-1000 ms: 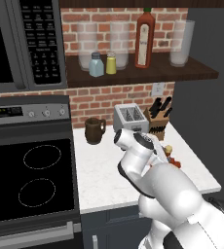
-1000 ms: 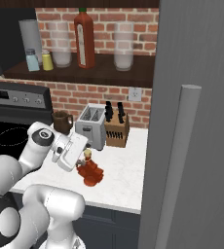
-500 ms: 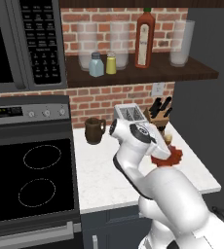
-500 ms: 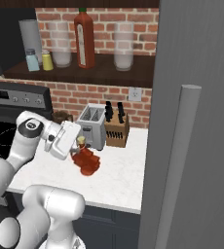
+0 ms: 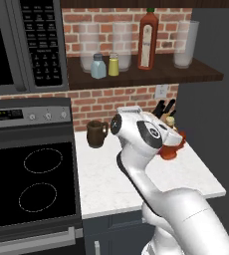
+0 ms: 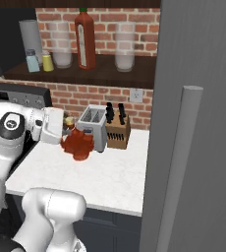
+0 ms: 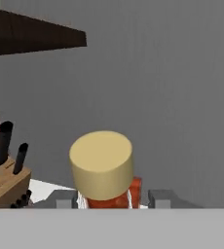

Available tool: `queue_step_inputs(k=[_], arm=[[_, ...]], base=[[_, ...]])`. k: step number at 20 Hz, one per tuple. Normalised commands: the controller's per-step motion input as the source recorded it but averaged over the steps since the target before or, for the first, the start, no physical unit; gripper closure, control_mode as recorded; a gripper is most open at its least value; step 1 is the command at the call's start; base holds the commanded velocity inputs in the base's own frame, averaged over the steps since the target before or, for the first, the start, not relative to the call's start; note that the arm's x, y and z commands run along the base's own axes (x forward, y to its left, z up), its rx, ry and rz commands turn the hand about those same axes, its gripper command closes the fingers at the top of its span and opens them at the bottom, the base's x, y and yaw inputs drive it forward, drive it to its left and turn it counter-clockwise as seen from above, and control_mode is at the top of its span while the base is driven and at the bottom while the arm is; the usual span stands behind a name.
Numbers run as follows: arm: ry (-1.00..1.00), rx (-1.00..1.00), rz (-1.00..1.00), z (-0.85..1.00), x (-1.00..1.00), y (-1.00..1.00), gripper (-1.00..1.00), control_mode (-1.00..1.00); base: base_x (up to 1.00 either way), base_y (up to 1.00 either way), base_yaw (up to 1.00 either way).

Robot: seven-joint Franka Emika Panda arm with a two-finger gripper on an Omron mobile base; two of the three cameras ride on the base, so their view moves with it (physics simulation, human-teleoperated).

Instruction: Put the shaker and condiment bottle from the counter next to their counterparts in the cabinet.

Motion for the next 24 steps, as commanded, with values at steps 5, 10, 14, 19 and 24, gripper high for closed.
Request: queue_step_inputs(k=[5, 10, 14, 19, 24], arm=[[0.0, -0.18, 0.36, 0.6, -0.61, 0.07, 1.0, -1.0], [0.0, -0.24, 0.31, 0.62, -0.82, 0.0, 1.0, -1.0], [0.0, -0.2, 0.3, 0.61, -0.8, 0.02, 1.0, -1.0], [0.0, -0.07, 0.28, 0.68, -0.52, 0.01, 1.0, -1.0], [0.0, -0.01, 0.28, 0.7, -0.46, 0.02, 1.0, -1.0]], base=[[0.0, 0.0, 0.0], [0.0, 0.0, 0.0], [0.0, 0.0, 0.0], [0.0, 0.0, 0.0], [0.0, 0.0, 0.0]])
